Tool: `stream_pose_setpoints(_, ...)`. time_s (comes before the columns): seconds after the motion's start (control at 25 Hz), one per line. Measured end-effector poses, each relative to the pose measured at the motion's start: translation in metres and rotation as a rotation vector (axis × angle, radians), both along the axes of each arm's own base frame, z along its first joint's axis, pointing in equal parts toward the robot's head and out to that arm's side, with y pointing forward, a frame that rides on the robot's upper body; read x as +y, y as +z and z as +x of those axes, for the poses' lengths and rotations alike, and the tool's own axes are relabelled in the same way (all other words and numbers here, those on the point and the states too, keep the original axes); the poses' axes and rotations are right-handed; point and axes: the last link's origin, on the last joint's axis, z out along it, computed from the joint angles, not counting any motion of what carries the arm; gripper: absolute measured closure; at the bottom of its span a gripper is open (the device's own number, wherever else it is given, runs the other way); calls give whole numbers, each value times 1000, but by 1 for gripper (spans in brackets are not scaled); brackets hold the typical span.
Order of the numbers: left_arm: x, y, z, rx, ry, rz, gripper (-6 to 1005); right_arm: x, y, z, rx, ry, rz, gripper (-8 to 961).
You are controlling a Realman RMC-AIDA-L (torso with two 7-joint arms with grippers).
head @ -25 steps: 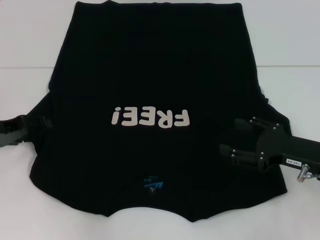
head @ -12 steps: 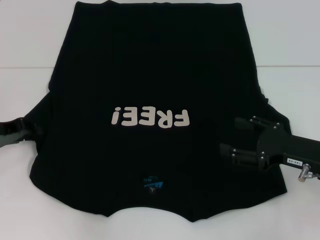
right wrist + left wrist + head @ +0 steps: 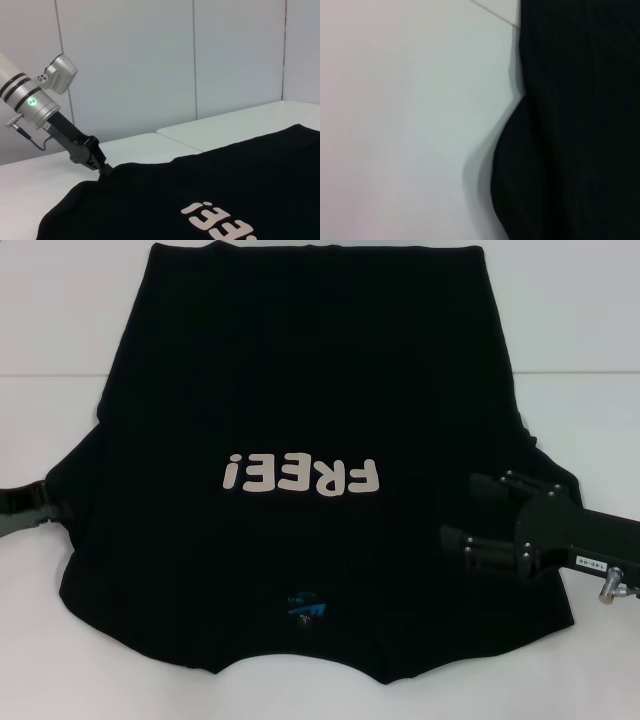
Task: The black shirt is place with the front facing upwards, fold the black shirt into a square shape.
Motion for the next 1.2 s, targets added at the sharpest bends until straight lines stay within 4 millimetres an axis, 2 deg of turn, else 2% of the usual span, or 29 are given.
stream_pose_setpoints(0.08, 0, 1, 0, -3, 2, 6, 997, 0, 0, 0, 1, 1, -1, 69)
stream_pose_setpoints(0.56, 7, 32, -3, 34, -10, 83, 997, 0, 1, 0, 5, 1, 1, 69)
stream_pose_setpoints(1.2, 19, 61, 4, 81, -41, 143, 998, 1, 2, -2, 7, 7, 3, 68)
